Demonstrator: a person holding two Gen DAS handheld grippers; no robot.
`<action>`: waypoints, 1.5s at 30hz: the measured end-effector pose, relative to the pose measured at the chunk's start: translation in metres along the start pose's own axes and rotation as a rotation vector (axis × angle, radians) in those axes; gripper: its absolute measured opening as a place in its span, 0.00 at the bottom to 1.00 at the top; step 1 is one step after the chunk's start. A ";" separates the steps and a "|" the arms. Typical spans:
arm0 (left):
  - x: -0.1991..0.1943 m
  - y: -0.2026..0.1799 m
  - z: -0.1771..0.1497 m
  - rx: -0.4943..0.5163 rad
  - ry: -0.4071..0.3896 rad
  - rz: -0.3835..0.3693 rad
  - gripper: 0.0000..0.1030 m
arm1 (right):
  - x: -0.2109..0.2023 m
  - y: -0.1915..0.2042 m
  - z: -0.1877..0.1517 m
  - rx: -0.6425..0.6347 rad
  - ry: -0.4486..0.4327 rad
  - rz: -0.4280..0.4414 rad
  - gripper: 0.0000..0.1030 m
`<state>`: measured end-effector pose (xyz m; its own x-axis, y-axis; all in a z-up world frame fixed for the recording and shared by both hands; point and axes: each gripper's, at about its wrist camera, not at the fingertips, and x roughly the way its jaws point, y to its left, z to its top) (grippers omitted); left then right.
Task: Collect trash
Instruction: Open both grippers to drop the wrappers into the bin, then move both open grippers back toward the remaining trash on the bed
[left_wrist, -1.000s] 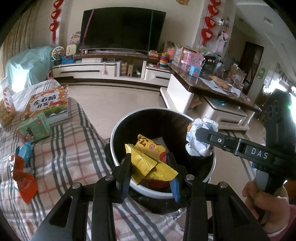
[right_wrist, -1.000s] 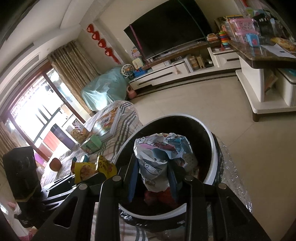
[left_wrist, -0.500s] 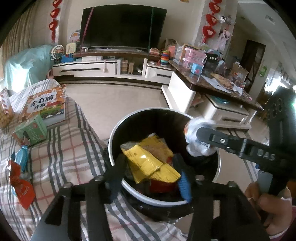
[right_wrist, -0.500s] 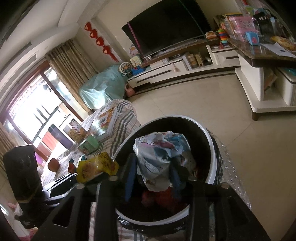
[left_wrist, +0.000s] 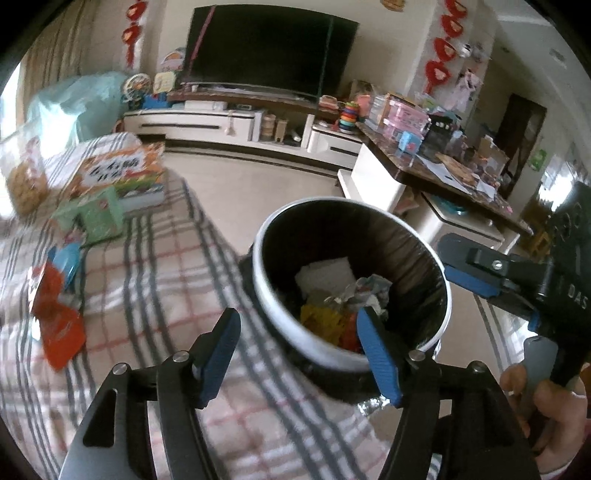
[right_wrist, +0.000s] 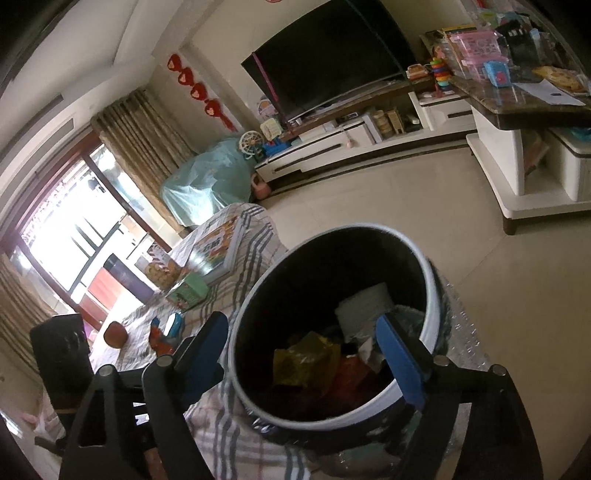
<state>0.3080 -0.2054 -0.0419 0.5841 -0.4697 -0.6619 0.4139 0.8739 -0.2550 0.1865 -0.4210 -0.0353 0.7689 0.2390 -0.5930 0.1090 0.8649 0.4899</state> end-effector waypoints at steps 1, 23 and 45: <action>-0.003 0.004 -0.002 -0.010 -0.001 0.001 0.63 | -0.001 0.003 -0.003 -0.002 0.000 0.005 0.85; -0.114 0.123 -0.073 -0.272 -0.072 0.147 0.66 | 0.034 0.116 -0.066 -0.152 0.125 0.124 0.87; -0.149 0.173 -0.093 -0.368 -0.083 0.244 0.67 | 0.118 0.187 -0.086 -0.268 0.210 0.172 0.87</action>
<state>0.2280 0.0274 -0.0529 0.6938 -0.2396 -0.6791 -0.0101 0.9397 -0.3418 0.2436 -0.1933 -0.0682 0.6123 0.4521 -0.6486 -0.2007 0.8824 0.4256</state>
